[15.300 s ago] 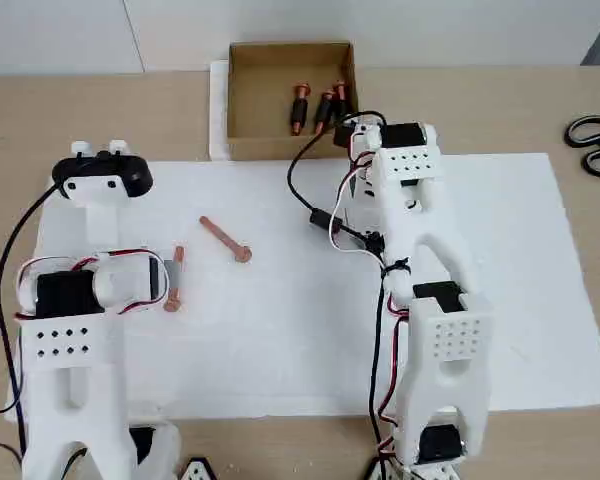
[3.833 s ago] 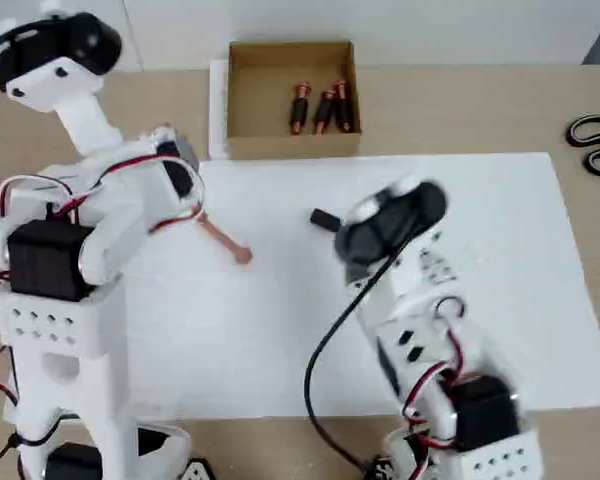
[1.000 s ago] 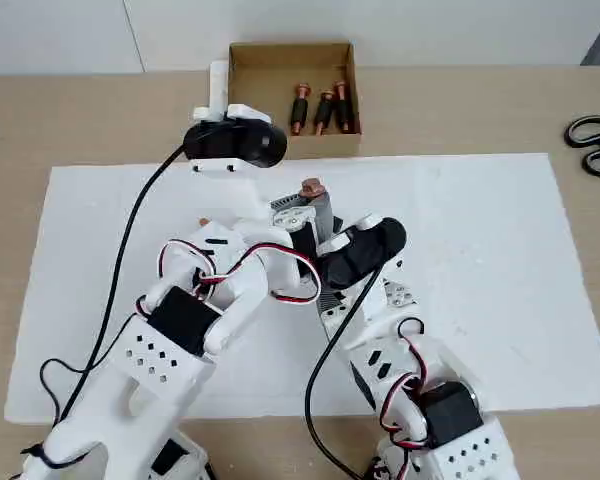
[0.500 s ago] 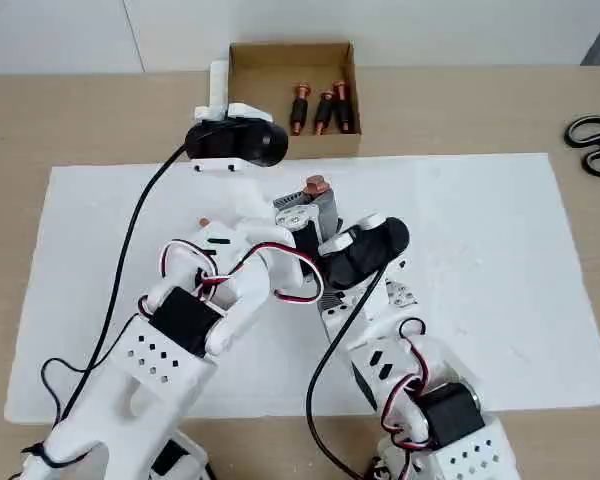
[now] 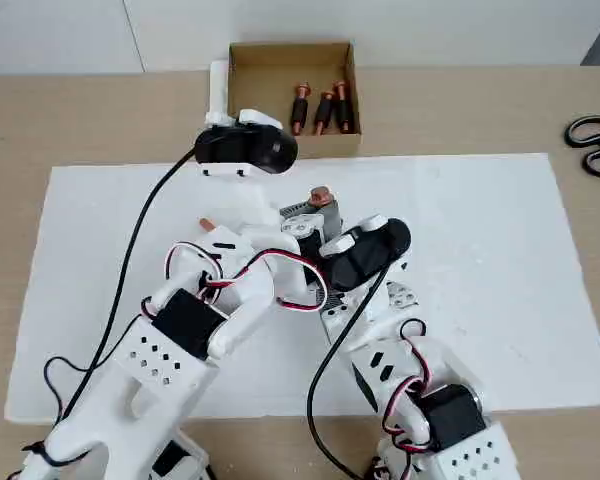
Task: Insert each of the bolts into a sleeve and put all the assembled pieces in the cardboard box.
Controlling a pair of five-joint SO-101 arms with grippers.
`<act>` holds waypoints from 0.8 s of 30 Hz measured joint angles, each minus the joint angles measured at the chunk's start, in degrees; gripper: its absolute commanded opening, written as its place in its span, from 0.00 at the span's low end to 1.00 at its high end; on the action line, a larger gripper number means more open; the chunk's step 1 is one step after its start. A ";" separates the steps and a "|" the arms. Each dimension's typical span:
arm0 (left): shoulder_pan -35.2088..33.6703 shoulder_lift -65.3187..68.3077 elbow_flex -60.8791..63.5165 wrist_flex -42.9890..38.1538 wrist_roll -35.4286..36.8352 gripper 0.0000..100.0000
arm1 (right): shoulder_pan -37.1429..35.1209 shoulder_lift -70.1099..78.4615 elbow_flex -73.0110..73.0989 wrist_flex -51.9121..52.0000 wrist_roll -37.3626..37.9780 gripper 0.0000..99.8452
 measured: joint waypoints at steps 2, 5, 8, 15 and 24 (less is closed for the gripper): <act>0.09 0.00 -0.09 0.00 -1.05 0.01 | 0.00 -0.09 0.00 0.00 0.00 0.00; 0.09 0.00 -0.09 0.00 -1.67 0.01 | 0.00 -0.09 0.00 0.00 0.00 0.00; 0.09 -0.18 -0.09 0.00 -3.78 0.01 | 0.00 -0.09 0.00 0.00 0.00 0.00; 1.32 -0.62 -0.09 2.11 -5.98 0.01 | -0.09 -0.18 0.00 -0.18 -0.09 0.00; 1.93 -0.62 -0.09 5.19 -6.07 0.01 | 0.00 -0.26 0.00 -0.18 -0.26 0.00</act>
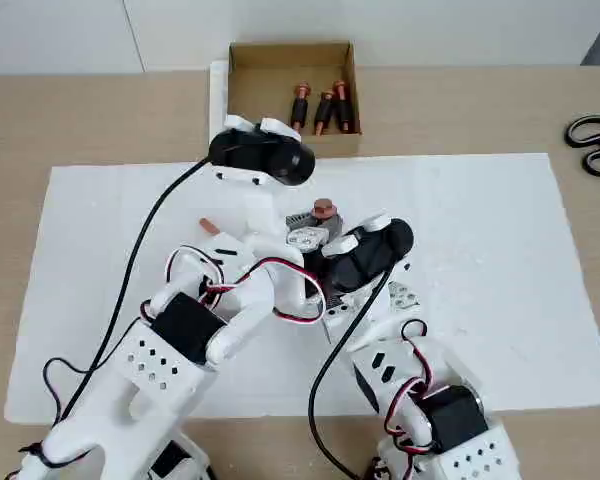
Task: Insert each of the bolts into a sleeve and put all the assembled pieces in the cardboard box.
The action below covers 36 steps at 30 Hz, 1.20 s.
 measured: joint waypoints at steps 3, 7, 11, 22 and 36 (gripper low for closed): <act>0.62 0.00 0.00 1.32 0.00 0.01 | 0.00 0.00 0.18 0.00 -0.09 0.00; 0.62 -0.09 0.00 1.67 0.00 0.01 | 0.00 0.00 0.18 -0.18 -0.09 0.00; 1.41 -0.35 -0.18 2.90 0.00 0.01 | 0.00 0.00 0.18 -0.35 -0.09 0.00; 3.87 -0.62 0.62 4.84 -2.73 0.01 | 0.18 0.00 0.09 -0.62 -0.09 0.00; 3.87 -0.62 1.67 4.92 -2.99 0.20 | 0.26 0.09 0.26 -0.53 0.00 0.00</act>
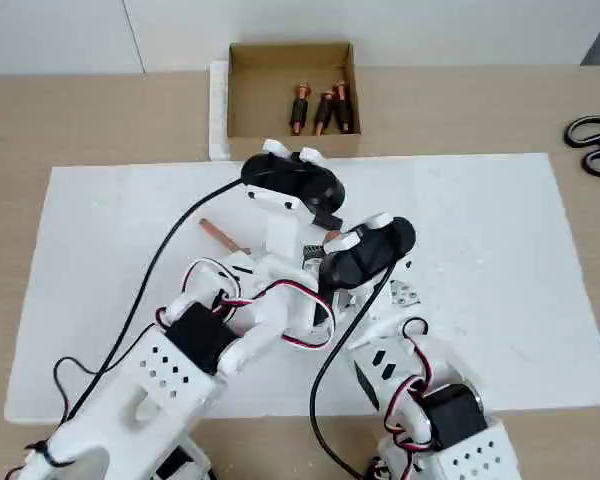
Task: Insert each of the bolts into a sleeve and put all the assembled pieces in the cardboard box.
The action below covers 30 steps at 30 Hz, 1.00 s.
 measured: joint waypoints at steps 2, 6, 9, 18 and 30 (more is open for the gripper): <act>0.00 0.00 0.00 0.00 0.26 0.20 | 0.00 0.00 0.00 0.00 0.00 0.00; 0.00 0.00 0.00 0.00 -0.09 0.20 | 0.00 0.00 0.00 0.00 0.00 0.00; -0.70 0.00 0.00 0.00 -0.18 0.25 | 0.00 0.00 0.00 0.00 0.00 0.00; -3.25 -2.37 1.49 0.18 -0.26 0.33 | -0.09 -0.09 -0.09 0.00 0.18 0.00; -4.40 -4.40 2.37 2.29 0.26 0.33 | -0.35 0.79 0.09 0.00 0.18 0.00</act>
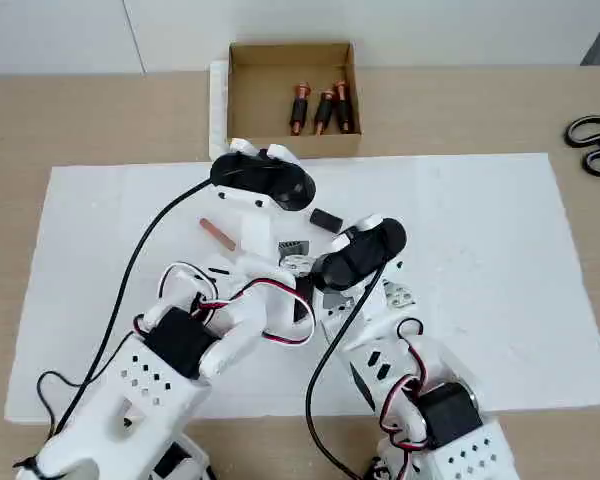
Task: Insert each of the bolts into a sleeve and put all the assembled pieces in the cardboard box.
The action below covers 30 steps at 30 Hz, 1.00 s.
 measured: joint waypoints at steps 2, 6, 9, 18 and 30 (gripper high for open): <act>0.00 0.00 0.00 0.00 0.00 0.33 | 0.00 0.00 0.00 0.00 0.00 0.00; -0.97 0.00 0.00 0.09 0.00 0.33 | 0.00 0.09 0.00 0.00 0.00 0.00; -3.87 0.00 0.00 0.09 -0.09 0.33 | 0.00 0.09 0.09 0.00 0.00 0.00; -8.00 -0.26 1.76 0.35 -2.73 0.33 | -0.18 0.09 0.09 0.00 0.00 0.00; -18.37 -0.35 1.76 0.70 -6.15 0.33 | -0.18 0.09 0.09 0.00 0.00 0.00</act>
